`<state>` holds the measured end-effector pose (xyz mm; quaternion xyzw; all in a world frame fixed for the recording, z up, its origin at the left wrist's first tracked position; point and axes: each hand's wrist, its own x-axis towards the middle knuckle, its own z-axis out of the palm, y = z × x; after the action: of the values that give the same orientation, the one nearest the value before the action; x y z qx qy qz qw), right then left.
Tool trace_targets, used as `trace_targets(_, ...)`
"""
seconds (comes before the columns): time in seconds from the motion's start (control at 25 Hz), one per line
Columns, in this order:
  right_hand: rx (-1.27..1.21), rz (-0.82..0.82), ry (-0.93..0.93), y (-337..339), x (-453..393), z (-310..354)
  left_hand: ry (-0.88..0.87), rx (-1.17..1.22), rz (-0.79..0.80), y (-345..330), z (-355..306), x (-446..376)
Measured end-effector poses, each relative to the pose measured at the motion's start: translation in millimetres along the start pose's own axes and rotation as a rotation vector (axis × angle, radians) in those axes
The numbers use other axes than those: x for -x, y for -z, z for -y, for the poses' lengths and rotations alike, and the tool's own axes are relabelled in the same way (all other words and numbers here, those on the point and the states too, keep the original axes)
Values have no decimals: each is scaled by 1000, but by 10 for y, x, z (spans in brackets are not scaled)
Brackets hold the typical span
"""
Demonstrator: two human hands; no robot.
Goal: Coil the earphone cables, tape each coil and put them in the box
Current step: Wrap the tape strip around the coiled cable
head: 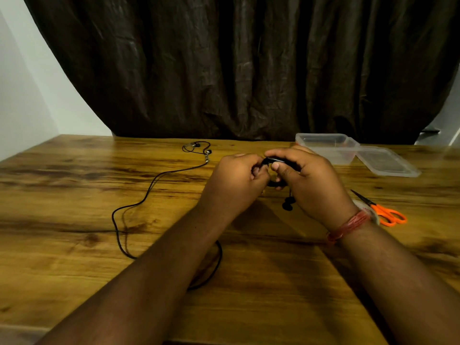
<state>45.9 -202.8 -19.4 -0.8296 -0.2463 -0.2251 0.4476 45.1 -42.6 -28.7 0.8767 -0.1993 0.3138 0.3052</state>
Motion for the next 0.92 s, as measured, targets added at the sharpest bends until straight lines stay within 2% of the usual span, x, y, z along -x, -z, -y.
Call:
trace_targets(0.08,-32,3,-16,-24,-6,-5,14,-37,-29,-21,-20,-8)
trace_targets(0.16,-159,29,-107,-42,-12,-6,74,6,-56,-56,-18,-11)
trace_targets(0.32,-345,15,-231,18,-41,-60,423,509,-47,-71,-14,-5)
trace_targets(0.4,-378,-50,-243,58,-53,-92,502,673,22,-74,-18,3)
trace_targets(0.56,-346,-135,-203,87,-50,-116,487,678,130,-54,1,22)
trace_targets(0.76,-65,-81,-112,114,-34,-123,327,475,74,27,40,34)
trace_targets(0.84,20,-20,-58,97,-27,-108,292,540,111,29,35,19)
trace_targets(0.92,-22,-7,-54,85,-20,-102,311,632,138,2,57,-8)
